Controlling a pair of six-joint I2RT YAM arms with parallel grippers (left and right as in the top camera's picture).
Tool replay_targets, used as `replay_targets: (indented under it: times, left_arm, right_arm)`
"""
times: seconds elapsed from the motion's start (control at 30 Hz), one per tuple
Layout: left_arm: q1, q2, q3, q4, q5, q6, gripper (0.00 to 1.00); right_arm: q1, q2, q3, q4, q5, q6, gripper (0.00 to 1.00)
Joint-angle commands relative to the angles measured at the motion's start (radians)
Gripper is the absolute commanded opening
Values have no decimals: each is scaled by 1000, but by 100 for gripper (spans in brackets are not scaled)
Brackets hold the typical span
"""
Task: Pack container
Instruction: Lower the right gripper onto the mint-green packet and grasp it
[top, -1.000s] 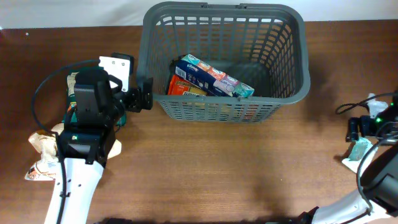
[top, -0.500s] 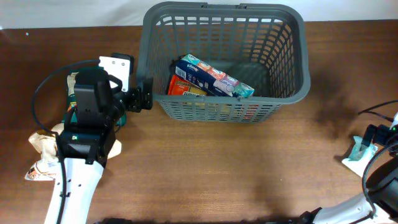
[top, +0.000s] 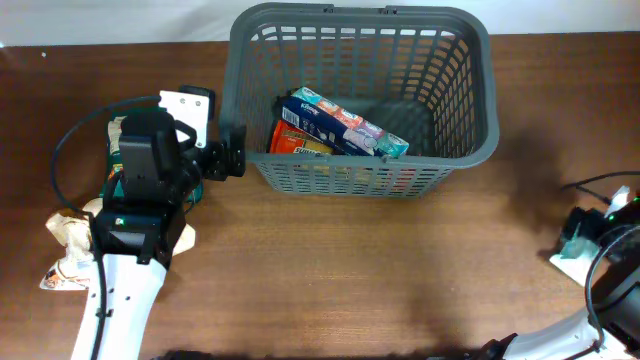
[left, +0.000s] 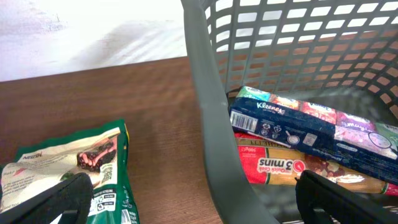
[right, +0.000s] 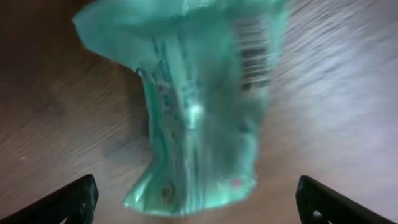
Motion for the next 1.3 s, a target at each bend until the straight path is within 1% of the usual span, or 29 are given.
replay_targets:
  times: [0.0,0.07,0.1,0.13,0.17,0.23,0.33,0.4,0.47,0.73,0.8,1.27]
  left_arm:
    - [-3,68,-80,-87,-67,63,99]
    - [-3,68,-80,-87,-67,63,99]
    - [-3,68,-80,-89,-67,63,99]
    - [-3,68,-80,-90,-67,63,99]
    - [-3,68,-80,-92,-67,63,99]
    - [-3,68,-80,-98,-67,63,99]
    - [-3,68,-80,-106,-67,63,99]
    - [-3,68,-80,-113,-67,63,99]
    - [-3,68,-80,-118,-67,63,99]
    - [-3,68,-80,-132,-67,63,99]
    - [-3,68,-80,-137,-67,63,99]
    - [-3,68,-80,-163,-67,63,99]
  right_arm:
    - [0,-19,-58,32,-43,12,99]
    - [0,-19,-71,48,-45,12,100]
    - [0,-19,-76,55,-45,12,95]
    - [0,-19,-76,59,-48,12,87]
    - [0,-19,-76,63,-51,13,82]
    - [0,-19,-76,68,-60,13,77]
    - [0,-19,-76,78,-67,13,61]
    - [0,-19,-76,85,-76,13,58]
    - [0,-19,-76,89,-92,13,56]
    - [0,-19,-77,117,-131,12,55]
    - [0,-19,-77,125,-143,12,52]
    - [0,-18,-106,177,-176,13,52]
